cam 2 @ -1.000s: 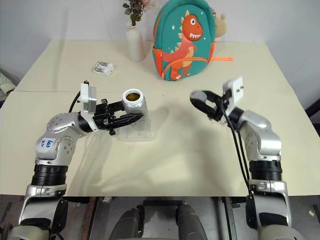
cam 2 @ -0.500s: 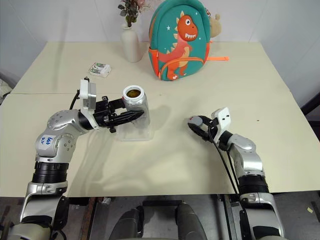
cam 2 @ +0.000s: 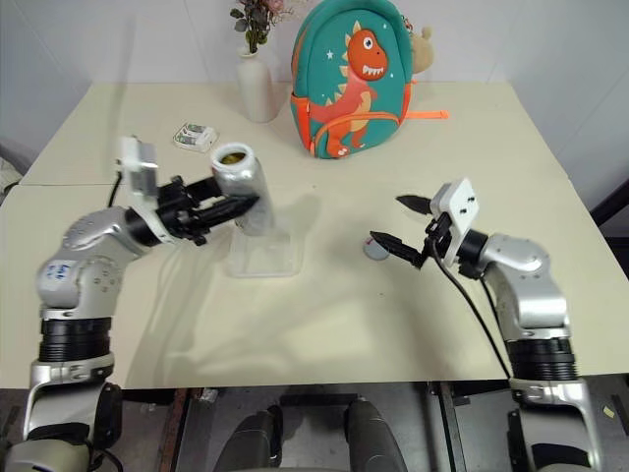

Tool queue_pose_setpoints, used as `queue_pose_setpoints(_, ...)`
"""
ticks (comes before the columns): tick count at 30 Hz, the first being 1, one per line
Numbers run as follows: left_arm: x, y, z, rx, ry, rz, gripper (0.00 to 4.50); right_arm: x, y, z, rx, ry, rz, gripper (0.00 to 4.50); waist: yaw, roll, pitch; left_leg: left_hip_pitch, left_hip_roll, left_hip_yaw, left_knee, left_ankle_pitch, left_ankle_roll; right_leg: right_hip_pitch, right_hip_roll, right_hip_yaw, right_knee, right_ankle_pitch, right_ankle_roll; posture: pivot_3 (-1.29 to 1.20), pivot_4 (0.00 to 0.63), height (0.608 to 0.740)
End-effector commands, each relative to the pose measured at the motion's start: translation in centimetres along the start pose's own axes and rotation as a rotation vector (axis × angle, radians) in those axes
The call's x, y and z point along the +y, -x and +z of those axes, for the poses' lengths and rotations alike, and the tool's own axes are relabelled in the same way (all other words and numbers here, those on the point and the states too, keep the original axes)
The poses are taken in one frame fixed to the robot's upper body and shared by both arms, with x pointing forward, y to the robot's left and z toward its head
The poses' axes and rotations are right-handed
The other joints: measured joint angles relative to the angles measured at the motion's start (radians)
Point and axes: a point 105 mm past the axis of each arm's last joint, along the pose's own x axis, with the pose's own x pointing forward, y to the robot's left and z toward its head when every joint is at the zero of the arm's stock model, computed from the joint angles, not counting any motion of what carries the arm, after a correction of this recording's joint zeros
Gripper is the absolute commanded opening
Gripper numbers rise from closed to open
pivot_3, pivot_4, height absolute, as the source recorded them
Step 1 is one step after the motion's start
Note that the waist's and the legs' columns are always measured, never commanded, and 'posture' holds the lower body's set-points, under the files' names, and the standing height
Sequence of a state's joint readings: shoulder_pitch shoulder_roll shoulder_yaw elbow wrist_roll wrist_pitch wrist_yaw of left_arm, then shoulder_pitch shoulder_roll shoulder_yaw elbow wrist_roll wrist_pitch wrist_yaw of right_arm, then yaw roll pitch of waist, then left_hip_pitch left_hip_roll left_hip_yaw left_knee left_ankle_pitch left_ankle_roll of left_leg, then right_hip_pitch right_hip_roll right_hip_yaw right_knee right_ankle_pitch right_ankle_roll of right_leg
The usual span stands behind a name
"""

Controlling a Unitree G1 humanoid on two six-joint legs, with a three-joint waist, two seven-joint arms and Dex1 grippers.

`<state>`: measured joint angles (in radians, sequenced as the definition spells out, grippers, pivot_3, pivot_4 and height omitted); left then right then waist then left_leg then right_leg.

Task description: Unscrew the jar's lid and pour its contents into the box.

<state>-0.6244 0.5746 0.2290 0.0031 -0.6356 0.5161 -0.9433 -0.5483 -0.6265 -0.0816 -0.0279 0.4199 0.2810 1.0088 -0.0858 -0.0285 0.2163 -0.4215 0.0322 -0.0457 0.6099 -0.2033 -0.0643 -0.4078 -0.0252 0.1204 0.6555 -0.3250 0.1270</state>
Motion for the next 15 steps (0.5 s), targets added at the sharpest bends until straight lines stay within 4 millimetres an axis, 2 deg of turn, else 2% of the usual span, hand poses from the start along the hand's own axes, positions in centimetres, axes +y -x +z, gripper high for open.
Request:
queue_pose_setpoints(1,1.0,1.8,1.5,0.020,-0.010,0.085,2.09,1.8,-0.6,3.9,-0.043,0.080,0.149,4.46,0.001,0.000,0.000,0.000,0.000,0.000,0.000,0.000,0.000,0.000,0.000,0.000,0.000,0.000,0.000,0.00,0.150,0.740)
queue_pose_setpoints(5,2.3,3.6,1.5,0.091,-0.035,0.169,2.09,1.9,-0.9,5.3,-0.045,0.077,0.189,4.46,0.005,0.000,0.000,0.000,0.000,0.000,0.001,0.000,0.000,0.001,-0.001,-0.001,-0.001,0.000,0.000,0.00,0.150,0.740)
queue_pose_setpoints(11,3.7,5.1,1.0,0.224,-0.150,0.295,2.09,1.3,-1.0,4.3,-0.016,0.047,0.192,4.46,0.014,0.000,0.000,-0.001,0.000,0.000,0.000,0.000,0.000,0.001,-0.001,-0.001,-0.003,0.000,-0.001,0.00,0.150,0.740)
queue_pose_setpoints(15,3.6,5.0,-0.8,0.334,-0.215,0.333,2.09,2.0,-1.6,4.0,-0.028,0.039,0.208,4.46,0.023,0.000,0.000,-0.001,0.000,0.000,-0.001,0.000,0.000,0.000,-0.001,-0.001,-0.003,0.000,-0.001,0.00,0.150,0.740)
